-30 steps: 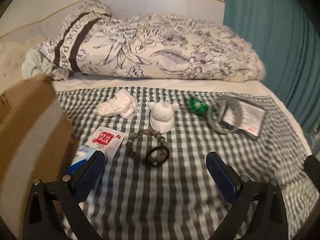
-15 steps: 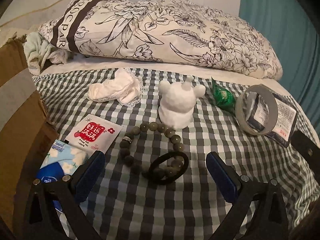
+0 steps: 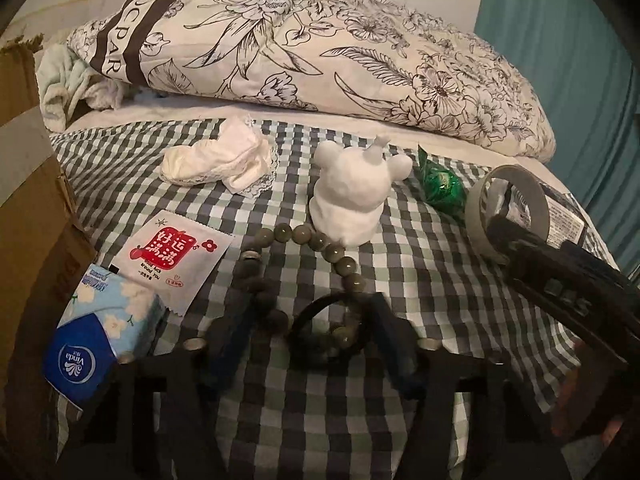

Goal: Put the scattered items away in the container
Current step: 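Grasp the bead bracelet with the left tool while the right grasps the tape roll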

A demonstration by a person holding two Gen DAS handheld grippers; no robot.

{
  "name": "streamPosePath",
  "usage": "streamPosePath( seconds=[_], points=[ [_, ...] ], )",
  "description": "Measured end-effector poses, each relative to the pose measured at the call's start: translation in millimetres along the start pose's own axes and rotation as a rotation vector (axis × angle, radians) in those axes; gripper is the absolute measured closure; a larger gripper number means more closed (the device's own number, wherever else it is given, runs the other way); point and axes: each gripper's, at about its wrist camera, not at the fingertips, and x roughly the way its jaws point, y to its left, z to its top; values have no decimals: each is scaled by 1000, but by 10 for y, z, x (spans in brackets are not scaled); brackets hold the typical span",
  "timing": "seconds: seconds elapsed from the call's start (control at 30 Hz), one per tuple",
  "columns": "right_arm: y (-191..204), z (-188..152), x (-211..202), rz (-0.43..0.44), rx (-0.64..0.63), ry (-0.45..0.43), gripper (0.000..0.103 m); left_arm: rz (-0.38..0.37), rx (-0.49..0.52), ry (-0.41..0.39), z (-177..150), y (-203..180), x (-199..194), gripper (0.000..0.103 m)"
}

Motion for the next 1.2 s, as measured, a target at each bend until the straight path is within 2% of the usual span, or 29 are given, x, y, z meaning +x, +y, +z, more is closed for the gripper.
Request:
streamPosePath(
  seconds=[0.13, 0.3, 0.4, 0.43, 0.47, 0.63, 0.7, 0.97, 1.2],
  points=[
    [121, 33, 118, -41, -57, 7, 5, -4, -18, 2, 7, 37, 6, 63],
    [194, 60, 287, -79, -86, 50, 5, -5, -32, 5, 23, 58, 15, 67],
    [158, 66, 291, -68, -65, 49, 9, -2, -33, 5, 24, 51, 14, 68],
    [150, 65, 295, -63, -60, 50, 19, 0, -32, 5, 23, 48, 14, 70],
    [142, 62, 307, -59, -57, 56, 21, 3, -32, 5, 23, 48, 14, 70],
    [90, 42, 274, -35, -33, 41, 21, 22, -52, 7, 22, 77, 31, 85],
    [66, 35, 244, -27, -18, 31, 21, 21, -59, 6, 21, 95, 31, 87],
    [21, -77, -117, 5, -11, 3, 21, 17, -69, -20, 18, 136, -49, 91],
    [-180, -378, -837, 67, 33, 12, 21, 48, -8, -25, -52, 125, -436, 91]
  ],
)
